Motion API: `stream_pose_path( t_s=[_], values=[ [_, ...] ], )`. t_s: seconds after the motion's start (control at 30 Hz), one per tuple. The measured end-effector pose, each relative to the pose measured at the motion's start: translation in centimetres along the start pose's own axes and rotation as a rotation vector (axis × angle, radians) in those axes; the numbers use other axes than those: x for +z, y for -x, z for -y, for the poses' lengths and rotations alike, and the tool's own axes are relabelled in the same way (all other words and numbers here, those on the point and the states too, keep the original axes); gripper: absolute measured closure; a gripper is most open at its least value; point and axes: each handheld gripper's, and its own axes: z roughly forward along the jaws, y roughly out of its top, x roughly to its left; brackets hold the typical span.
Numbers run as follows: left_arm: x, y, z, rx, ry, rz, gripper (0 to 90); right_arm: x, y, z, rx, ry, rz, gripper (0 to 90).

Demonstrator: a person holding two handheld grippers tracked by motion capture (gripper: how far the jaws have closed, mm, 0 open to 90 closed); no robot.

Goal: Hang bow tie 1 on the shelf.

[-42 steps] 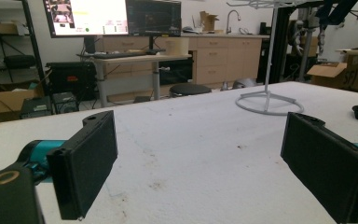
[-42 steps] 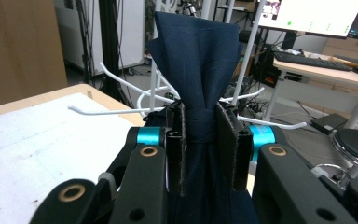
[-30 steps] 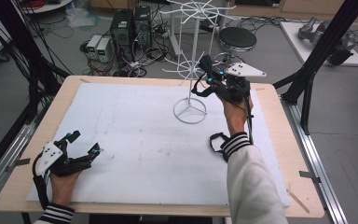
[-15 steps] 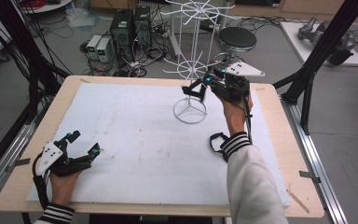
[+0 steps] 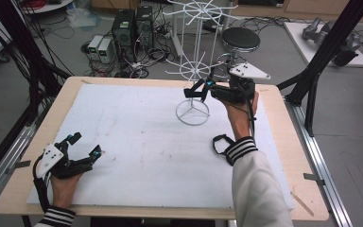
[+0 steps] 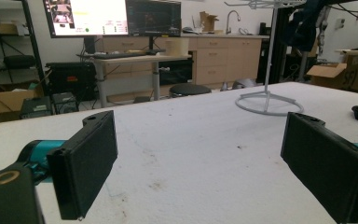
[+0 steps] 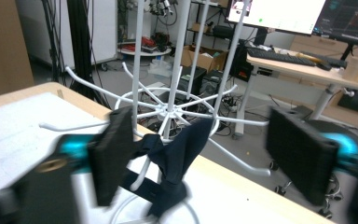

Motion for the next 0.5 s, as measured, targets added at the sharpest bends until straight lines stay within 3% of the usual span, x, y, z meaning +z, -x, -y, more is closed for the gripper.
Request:
stream_pose_path(
  t_s=[0.07, 0.5],
  values=[
    [0.0, 0.0, 0.0, -0.001, 0.000, 0.000, 11.2, -0.6, 0.2, 0.1, 0.024, 0.000, 0.000, 11.5],
    [0.0, 0.0, 0.0, 0.001, 0.002, 0.000, 11.2, -6.7, 1.6, 2.0, 0.044, 0.049, -0.019, 11.5]
  ],
)
